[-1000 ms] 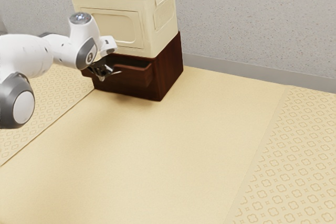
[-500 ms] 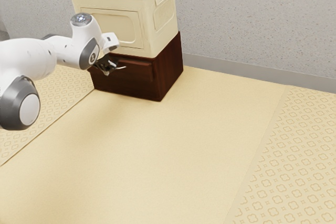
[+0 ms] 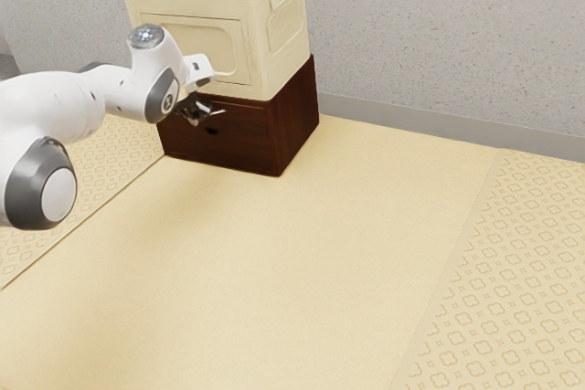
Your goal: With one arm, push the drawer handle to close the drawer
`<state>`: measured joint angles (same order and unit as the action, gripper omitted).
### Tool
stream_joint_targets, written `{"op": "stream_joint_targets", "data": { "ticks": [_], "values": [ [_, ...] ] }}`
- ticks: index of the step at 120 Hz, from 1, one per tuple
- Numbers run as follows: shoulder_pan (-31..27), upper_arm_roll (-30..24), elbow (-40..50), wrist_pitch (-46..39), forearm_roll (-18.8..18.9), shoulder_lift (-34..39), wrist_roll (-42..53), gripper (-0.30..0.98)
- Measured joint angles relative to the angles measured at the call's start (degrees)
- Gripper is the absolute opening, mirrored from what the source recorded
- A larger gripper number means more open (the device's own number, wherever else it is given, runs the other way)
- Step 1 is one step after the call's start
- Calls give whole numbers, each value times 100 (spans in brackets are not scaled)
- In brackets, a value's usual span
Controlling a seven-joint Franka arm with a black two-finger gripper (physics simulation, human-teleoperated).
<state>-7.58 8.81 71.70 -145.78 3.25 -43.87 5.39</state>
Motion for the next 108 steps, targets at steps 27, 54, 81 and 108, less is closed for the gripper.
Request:
{"op": "stream_joint_targets", "data": {
  "ticks": [27, 54, 81, 108],
  "values": [
    [45, 13, 375, -7, 16, 189, 17, -10],
    [372, 66, 2112, 424, 66, 1866, 60, -10],
    [810, 96, 3037, 1290, 91, 3219, 78, -10],
    [1128, 94, 3676, 2401, 102, 4290, 68, 19]
  ]
}}
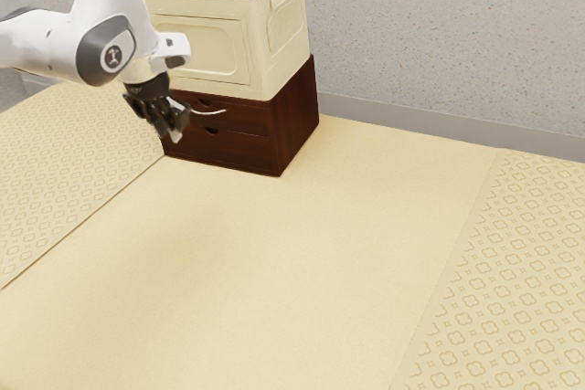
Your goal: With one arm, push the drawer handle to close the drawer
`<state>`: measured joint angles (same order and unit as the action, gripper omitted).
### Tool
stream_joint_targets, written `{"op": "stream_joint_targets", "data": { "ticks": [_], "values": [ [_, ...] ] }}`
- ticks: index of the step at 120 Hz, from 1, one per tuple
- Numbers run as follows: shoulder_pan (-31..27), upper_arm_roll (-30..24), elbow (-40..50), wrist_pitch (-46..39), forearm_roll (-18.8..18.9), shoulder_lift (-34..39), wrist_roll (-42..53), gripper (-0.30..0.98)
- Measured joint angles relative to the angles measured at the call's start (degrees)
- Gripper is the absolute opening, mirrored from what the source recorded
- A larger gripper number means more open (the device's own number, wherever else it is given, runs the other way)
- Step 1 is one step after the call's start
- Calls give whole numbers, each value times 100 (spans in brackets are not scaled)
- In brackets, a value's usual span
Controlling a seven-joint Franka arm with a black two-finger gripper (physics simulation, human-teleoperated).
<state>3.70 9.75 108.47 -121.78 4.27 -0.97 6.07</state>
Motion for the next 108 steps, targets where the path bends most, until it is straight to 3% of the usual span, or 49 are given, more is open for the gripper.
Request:
{"op": "stream_joint_targets", "data": {
  "ticks": [16, 37, 78, 108],
  "values": [
    [157, -5, 62, 398, -1, 191, -11, 42],
    [282, -29, -4, 780, 12, 402, -22, 57],
    [517, -96, -674, 2263, 392, 593, -235, 66],
    [530, -79, -659, 2733, 465, 613, -419, 68]
  ]
}}
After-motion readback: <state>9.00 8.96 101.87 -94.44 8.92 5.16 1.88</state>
